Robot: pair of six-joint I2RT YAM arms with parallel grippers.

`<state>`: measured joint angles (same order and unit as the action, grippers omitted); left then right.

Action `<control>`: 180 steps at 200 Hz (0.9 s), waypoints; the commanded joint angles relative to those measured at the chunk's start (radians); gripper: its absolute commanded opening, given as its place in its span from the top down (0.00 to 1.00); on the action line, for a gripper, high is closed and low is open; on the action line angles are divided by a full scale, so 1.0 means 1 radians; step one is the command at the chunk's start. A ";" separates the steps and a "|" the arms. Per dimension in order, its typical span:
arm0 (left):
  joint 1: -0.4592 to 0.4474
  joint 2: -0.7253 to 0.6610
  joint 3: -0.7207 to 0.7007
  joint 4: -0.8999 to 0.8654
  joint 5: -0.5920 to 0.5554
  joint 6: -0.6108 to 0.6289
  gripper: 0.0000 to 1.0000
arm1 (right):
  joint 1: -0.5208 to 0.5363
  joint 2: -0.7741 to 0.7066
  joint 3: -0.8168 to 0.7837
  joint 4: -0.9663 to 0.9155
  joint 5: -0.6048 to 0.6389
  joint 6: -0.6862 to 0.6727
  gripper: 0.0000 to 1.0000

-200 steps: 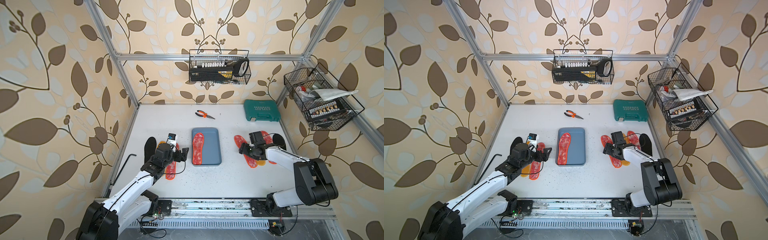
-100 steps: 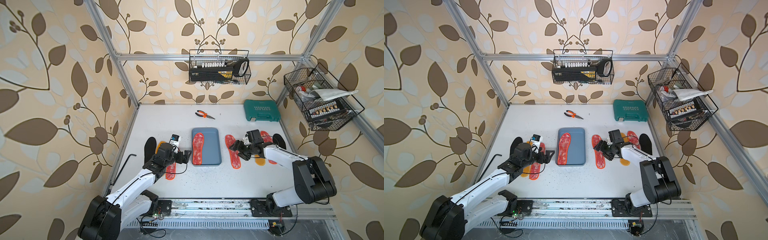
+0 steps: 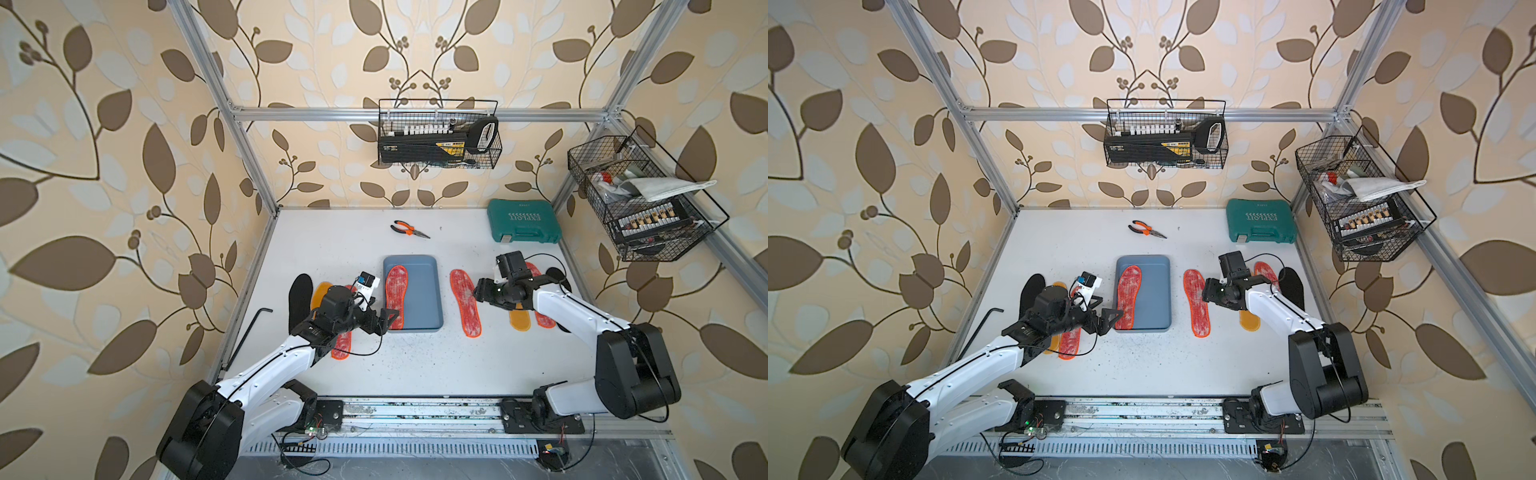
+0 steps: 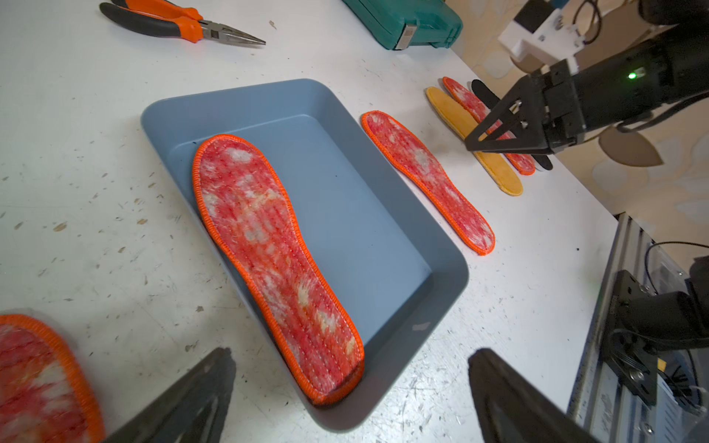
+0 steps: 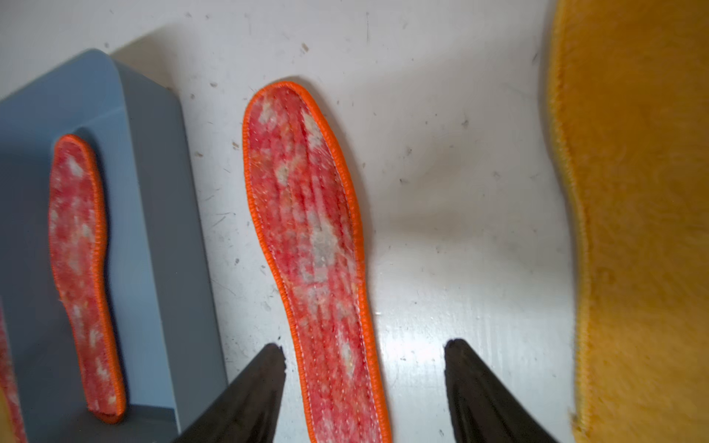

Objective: Put the insoles into the storage box
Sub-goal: Pick up the insole from the center of the board.

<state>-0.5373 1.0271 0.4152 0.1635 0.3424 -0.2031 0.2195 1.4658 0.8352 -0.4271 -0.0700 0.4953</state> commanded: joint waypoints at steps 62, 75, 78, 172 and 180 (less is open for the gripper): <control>-0.009 -0.013 0.031 0.028 -0.006 0.034 0.01 | 0.070 0.177 0.088 0.019 -0.006 -0.033 0.47; -0.009 -0.009 0.030 0.029 -0.019 0.037 0.01 | 0.074 0.185 0.084 0.025 0.015 -0.033 0.53; -0.009 -0.008 0.031 0.027 -0.021 0.037 0.01 | 0.076 0.185 0.082 0.028 0.019 -0.032 0.54; -0.011 0.025 0.048 0.021 -0.016 0.034 0.01 | 0.080 0.225 0.065 0.067 0.038 -0.041 0.96; -0.011 0.024 0.046 0.025 -0.017 0.034 0.01 | 0.080 0.229 0.068 0.064 0.039 -0.041 1.00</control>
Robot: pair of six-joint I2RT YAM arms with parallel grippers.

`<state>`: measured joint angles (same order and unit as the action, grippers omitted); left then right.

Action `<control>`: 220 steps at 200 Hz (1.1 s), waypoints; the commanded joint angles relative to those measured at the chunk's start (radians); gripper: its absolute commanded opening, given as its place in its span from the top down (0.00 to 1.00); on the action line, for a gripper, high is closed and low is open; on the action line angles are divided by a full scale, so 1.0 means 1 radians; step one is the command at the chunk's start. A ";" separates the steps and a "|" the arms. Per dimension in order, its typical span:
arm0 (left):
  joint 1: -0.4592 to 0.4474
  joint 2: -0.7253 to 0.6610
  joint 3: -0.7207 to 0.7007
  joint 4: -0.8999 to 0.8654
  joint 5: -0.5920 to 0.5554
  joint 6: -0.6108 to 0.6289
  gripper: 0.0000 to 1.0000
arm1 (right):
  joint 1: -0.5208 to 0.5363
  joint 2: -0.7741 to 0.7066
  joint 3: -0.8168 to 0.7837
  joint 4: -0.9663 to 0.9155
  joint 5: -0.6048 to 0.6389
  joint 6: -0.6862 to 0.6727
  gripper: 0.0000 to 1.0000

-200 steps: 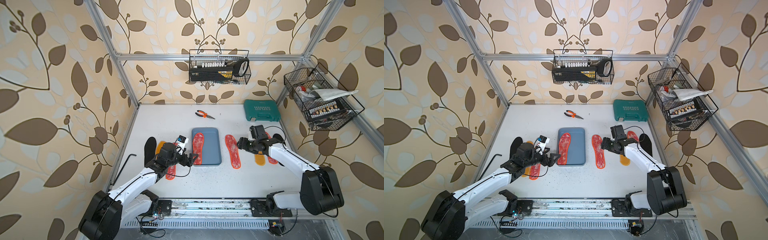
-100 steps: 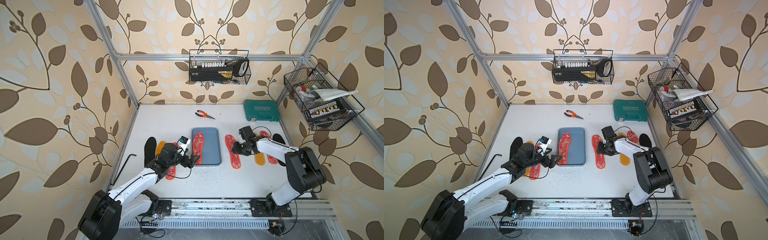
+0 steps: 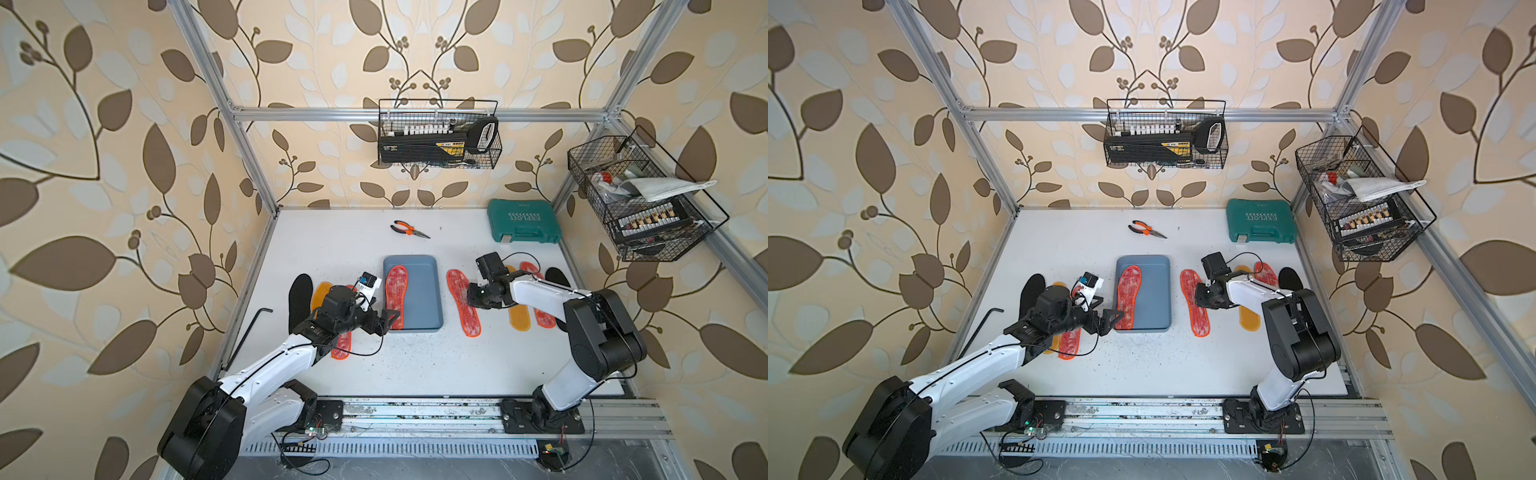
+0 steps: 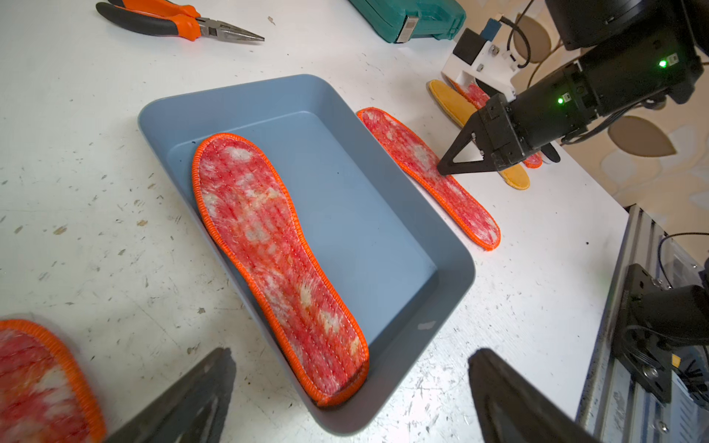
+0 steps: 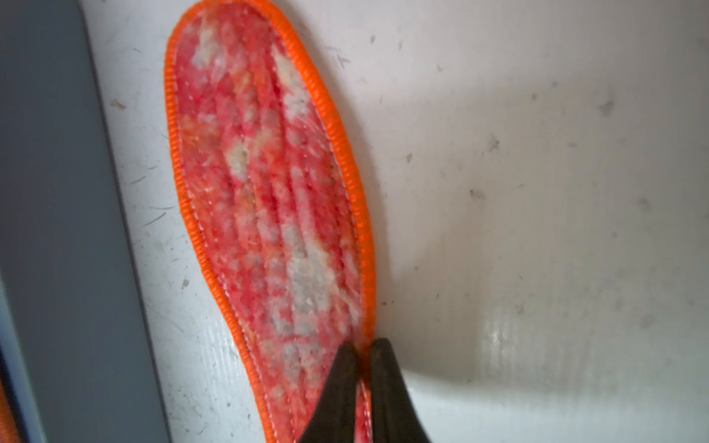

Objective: Put the insoles into the storage box
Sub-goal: Pick up the insole from the center of the board, then place the insole in the storage box.

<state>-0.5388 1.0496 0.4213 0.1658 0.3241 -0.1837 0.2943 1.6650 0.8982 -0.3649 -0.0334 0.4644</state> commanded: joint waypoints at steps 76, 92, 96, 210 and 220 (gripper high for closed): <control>-0.011 0.008 0.042 0.026 0.012 0.014 0.01 | -0.002 -0.036 -0.004 -0.007 -0.008 0.008 1.00; -0.012 0.013 0.045 0.021 0.024 0.014 0.01 | -0.012 -0.065 -0.011 -0.008 -0.026 0.018 1.00; -0.012 0.013 0.045 0.022 0.028 0.015 0.01 | -0.016 -0.071 -0.012 -0.009 -0.034 0.018 1.00; -0.011 -0.047 0.030 0.010 -0.060 -0.014 0.01 | -0.084 -0.258 -0.027 -0.046 -0.200 0.137 1.00; -0.011 -0.060 0.029 -0.001 -0.105 -0.019 0.01 | -0.083 -0.277 -0.025 -0.044 -0.208 0.164 1.00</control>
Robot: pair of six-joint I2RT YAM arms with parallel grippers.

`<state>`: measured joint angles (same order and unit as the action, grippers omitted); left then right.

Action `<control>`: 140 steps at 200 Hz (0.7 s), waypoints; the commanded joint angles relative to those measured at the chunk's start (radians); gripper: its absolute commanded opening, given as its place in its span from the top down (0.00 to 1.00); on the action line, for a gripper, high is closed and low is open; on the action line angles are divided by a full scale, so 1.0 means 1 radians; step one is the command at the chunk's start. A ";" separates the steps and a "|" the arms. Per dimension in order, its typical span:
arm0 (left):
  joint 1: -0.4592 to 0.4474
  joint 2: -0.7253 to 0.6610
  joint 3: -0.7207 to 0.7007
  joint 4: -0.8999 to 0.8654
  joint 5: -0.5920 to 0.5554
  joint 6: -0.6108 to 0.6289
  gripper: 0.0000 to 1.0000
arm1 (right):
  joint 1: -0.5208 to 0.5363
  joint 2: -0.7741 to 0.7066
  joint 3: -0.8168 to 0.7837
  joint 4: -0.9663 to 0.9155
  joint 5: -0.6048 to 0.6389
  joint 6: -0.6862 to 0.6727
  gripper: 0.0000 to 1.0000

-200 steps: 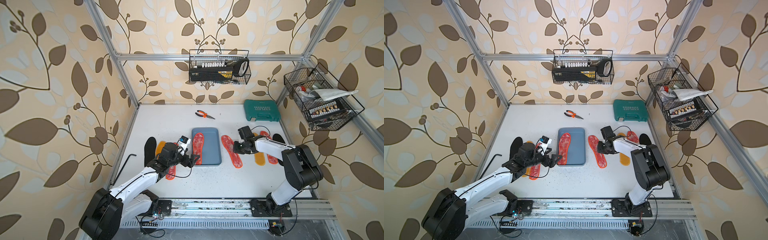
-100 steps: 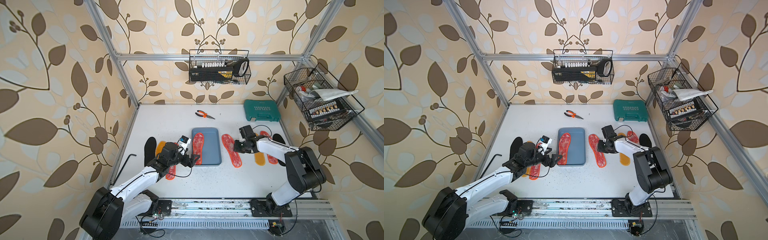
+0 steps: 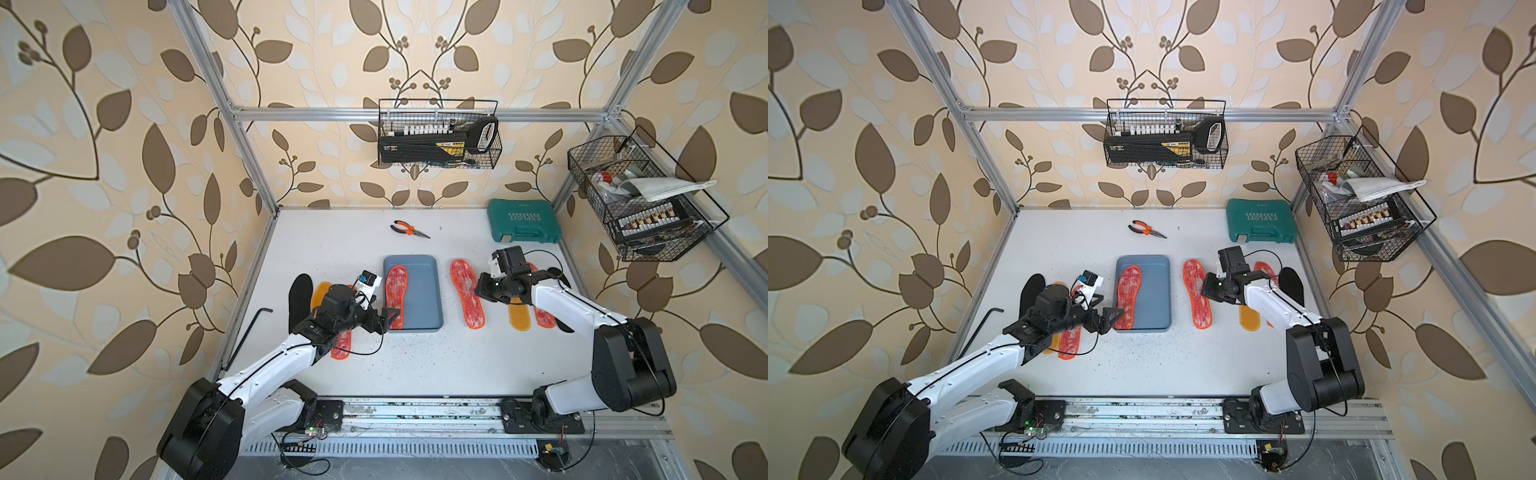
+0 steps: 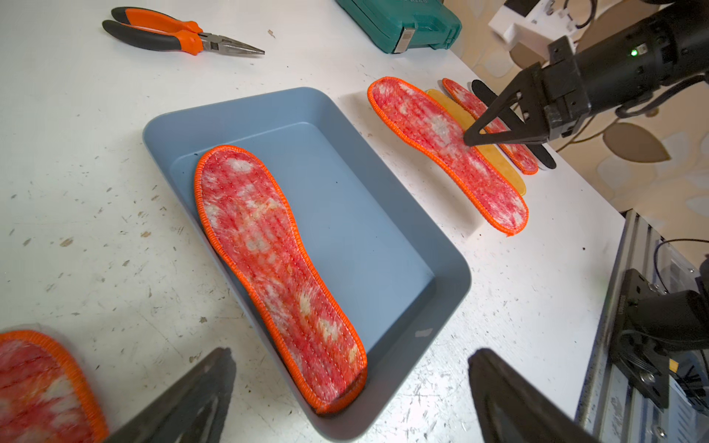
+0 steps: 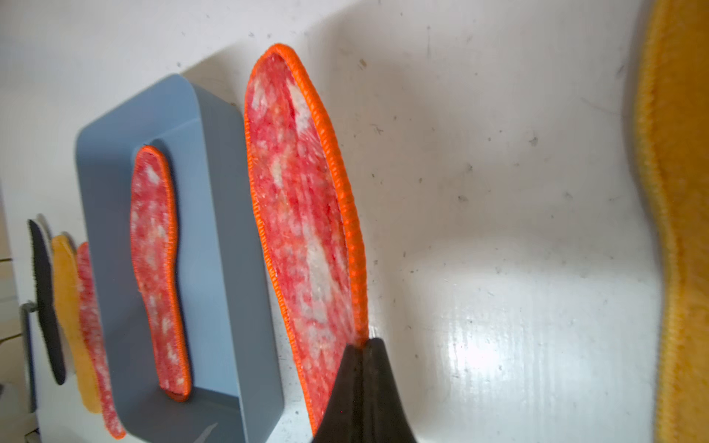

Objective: Put the insoles into the storage box
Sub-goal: Place the insole in the storage box.

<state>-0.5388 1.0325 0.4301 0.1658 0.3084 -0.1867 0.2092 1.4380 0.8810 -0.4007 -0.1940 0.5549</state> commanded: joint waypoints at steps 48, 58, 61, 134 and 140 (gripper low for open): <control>-0.012 -0.075 0.008 -0.009 -0.166 -0.028 0.01 | 0.131 -0.126 0.009 0.029 0.034 0.222 1.00; -0.010 -0.075 0.008 -0.017 -0.181 -0.028 0.01 | 0.172 -0.119 0.028 0.019 0.081 0.257 1.00; -0.011 -0.076 0.009 -0.019 -0.185 -0.030 0.01 | 0.183 -0.116 0.034 0.017 0.095 0.267 1.00; -0.011 -0.086 0.005 -0.030 -0.240 -0.030 0.01 | 0.296 0.084 0.126 0.115 0.121 0.426 1.00; -0.012 -0.085 0.008 -0.035 -0.242 -0.032 0.01 | 0.308 0.101 0.136 0.124 0.131 0.428 1.00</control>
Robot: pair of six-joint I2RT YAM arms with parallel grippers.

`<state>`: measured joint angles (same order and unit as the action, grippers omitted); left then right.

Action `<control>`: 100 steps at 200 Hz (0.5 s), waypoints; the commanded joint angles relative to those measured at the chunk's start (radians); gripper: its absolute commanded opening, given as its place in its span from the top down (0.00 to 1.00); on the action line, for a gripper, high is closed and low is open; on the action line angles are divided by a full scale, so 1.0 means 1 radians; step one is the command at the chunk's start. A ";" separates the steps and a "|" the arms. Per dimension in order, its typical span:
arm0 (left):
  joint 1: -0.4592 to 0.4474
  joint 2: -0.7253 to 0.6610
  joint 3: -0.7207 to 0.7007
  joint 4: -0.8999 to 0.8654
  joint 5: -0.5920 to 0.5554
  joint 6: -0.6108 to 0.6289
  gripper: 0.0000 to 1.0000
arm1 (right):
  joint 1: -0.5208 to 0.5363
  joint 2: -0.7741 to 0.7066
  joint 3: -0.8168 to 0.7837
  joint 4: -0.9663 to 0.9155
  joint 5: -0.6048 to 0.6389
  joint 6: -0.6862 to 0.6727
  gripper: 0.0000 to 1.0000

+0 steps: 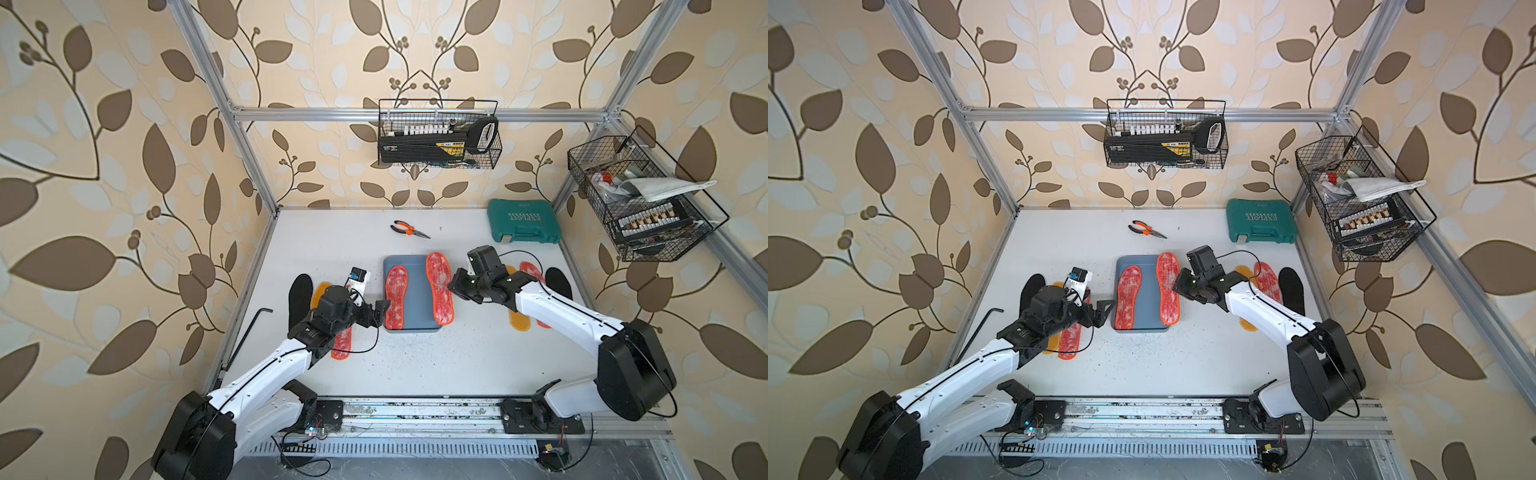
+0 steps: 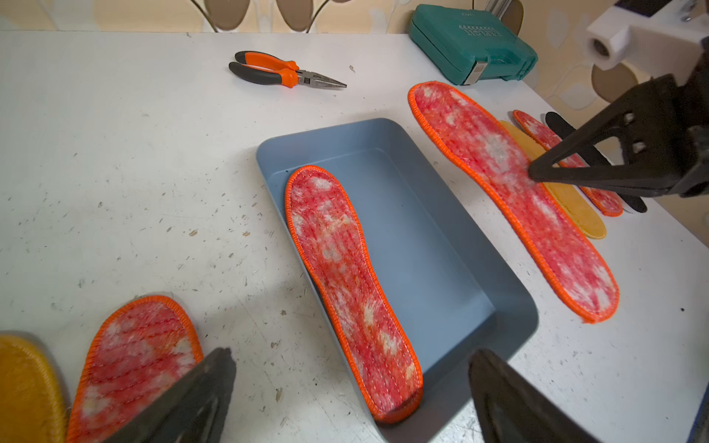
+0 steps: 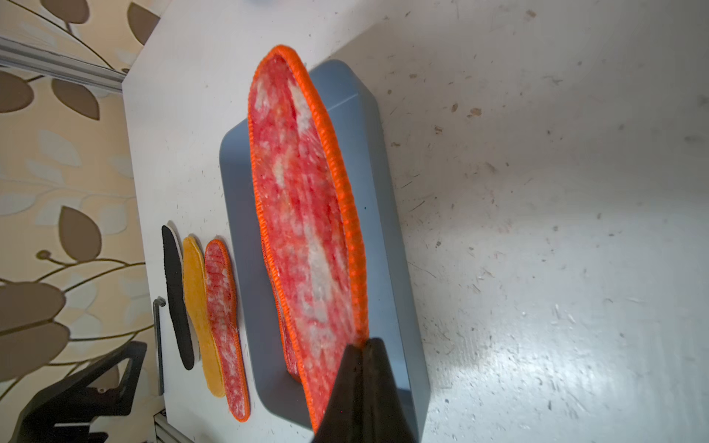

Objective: Put the insoles into the storage box
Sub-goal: Place the insole in the storage box.

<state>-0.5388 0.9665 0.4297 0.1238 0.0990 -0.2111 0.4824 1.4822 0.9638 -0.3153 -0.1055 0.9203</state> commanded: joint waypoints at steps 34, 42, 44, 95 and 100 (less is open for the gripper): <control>-0.012 0.010 0.019 0.003 -0.036 -0.010 0.01 | 0.082 0.162 0.118 0.020 0.076 0.071 1.00; -0.011 0.016 0.023 0.000 -0.033 -0.012 0.01 | 0.096 0.183 0.129 0.017 0.094 0.067 1.00; -0.012 0.017 0.024 0.001 -0.032 -0.013 0.01 | 0.100 0.186 0.133 0.016 0.099 0.066 1.00; -0.012 0.038 0.032 0.005 -0.022 -0.016 0.01 | 0.157 0.263 0.171 -0.033 0.244 0.042 1.00; -0.012 0.039 0.032 0.005 -0.025 -0.016 0.01 | 0.157 0.272 0.174 -0.033 0.253 0.040 1.00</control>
<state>-0.5388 1.0027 0.4301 0.1219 0.0799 -0.2146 0.6296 1.7161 1.1042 -0.3157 0.0463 0.9714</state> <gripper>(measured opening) 0.987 0.047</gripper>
